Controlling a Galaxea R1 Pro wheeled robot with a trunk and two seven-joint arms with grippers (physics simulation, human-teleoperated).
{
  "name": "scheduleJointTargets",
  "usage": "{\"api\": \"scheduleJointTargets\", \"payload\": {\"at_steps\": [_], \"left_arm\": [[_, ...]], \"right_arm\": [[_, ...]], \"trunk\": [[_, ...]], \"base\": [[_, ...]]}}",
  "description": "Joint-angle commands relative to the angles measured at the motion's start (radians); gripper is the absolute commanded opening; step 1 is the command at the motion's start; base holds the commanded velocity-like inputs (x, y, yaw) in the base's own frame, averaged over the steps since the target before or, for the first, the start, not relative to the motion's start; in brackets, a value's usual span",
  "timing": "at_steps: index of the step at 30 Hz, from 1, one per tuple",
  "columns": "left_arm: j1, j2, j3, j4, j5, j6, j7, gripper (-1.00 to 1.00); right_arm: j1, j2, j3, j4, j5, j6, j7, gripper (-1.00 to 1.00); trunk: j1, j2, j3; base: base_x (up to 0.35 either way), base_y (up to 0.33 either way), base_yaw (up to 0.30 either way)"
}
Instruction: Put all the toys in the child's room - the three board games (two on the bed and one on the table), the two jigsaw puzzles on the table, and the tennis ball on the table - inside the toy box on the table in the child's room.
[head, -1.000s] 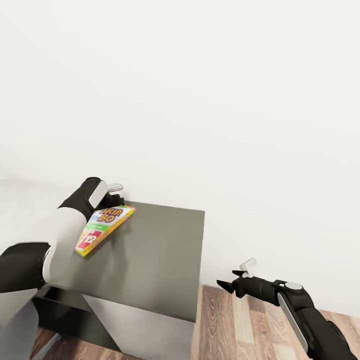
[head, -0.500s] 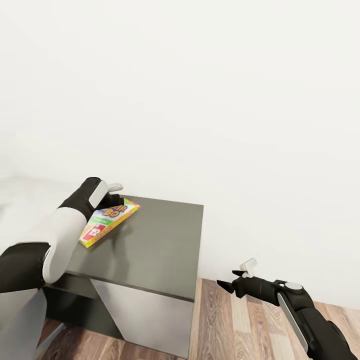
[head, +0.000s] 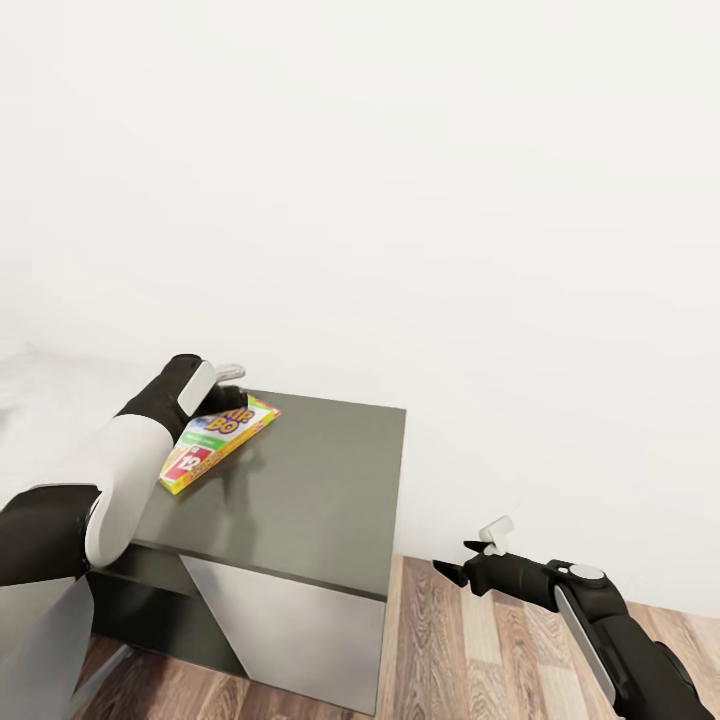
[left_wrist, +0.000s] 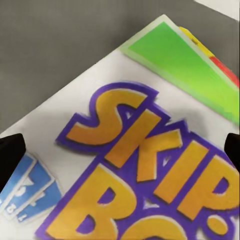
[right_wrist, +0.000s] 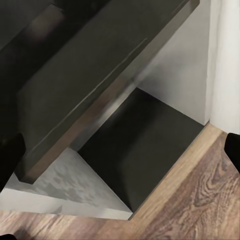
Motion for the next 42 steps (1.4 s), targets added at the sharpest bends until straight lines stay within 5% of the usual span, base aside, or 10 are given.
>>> {"api": "scheduleJointTargets", "payload": {"at_steps": [1,21,42], "left_arm": [[0.000,0.000,-0.003,-0.001,0.011,-0.005,0.007,1.00],[0.000,0.000,-0.008,-0.012,0.005,-0.123,0.000,1.00],[0.000,0.000,-0.011,-0.006,0.006,-0.129,0.000,1.00]], "right_arm": [[-0.001,0.000,0.001,-0.001,-0.006,0.008,0.000,1.00],[-0.001,0.001,0.003,-0.001,-0.005,0.008,-0.002,1.00],[-0.001,0.001,0.003,-0.001,-0.004,0.008,-0.001,1.00]], "trunk": [[0.000,0.000,-0.001],[0.000,0.000,-0.001],[0.000,0.000,-0.001]], "base": [[-0.014,-0.019,0.000],[-0.001,-0.002,0.000],[0.062,0.013,0.000]]}}
